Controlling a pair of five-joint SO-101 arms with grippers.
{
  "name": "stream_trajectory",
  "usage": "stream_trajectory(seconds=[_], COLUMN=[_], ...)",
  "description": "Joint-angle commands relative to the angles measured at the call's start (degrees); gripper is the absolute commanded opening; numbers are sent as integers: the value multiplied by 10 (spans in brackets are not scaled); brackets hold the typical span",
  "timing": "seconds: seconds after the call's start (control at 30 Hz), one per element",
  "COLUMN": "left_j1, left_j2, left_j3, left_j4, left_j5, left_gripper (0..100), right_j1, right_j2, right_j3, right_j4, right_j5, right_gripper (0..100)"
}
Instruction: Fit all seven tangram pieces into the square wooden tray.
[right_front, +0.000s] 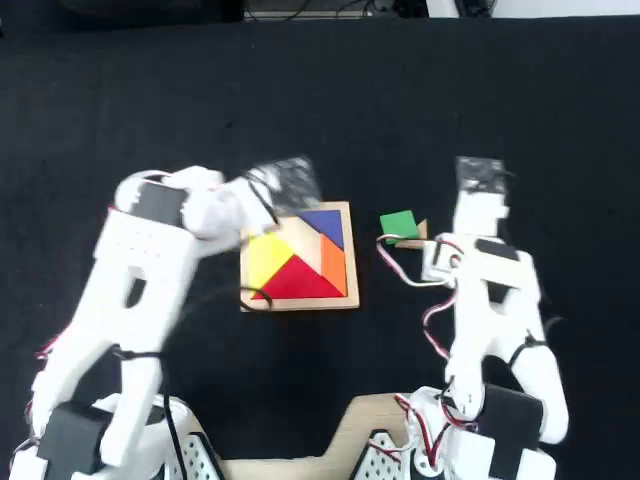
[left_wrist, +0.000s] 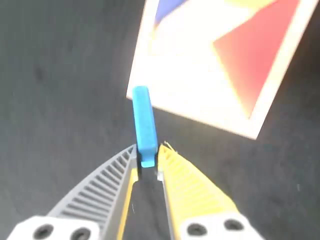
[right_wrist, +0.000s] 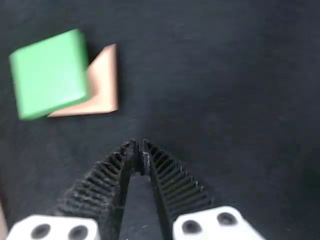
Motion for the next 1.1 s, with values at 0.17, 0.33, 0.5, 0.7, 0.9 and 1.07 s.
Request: stream_trajectory(seconds=[0.17, 0.33, 0.5, 0.7, 0.9, 1.07], left_j1=[89, 86, 88, 87, 77, 69], left_j2=[-17, 48, 155, 232, 282, 316], left_j3=[101, 109, 50, -17, -53, -74], left_j4=[-204, -244, -252, -240, -245, -257], left_j5=[-79, -93, -98, -98, -98, -98], left_gripper=[28, 28, 28, 28, 28, 28], right_j1=[40, 39, 39, 38, 38, 38], right_j2=[-2, -2, -2, -2, -2, -1], right_j3=[-36, -36, -36, -35, -35, -35], right_j4=[-15, -16, -16, -16, -16, -16], right_j5=[-32, -32, -30, -28, -27, -27], right_gripper=[11, 11, 11, 11, 11, 11])
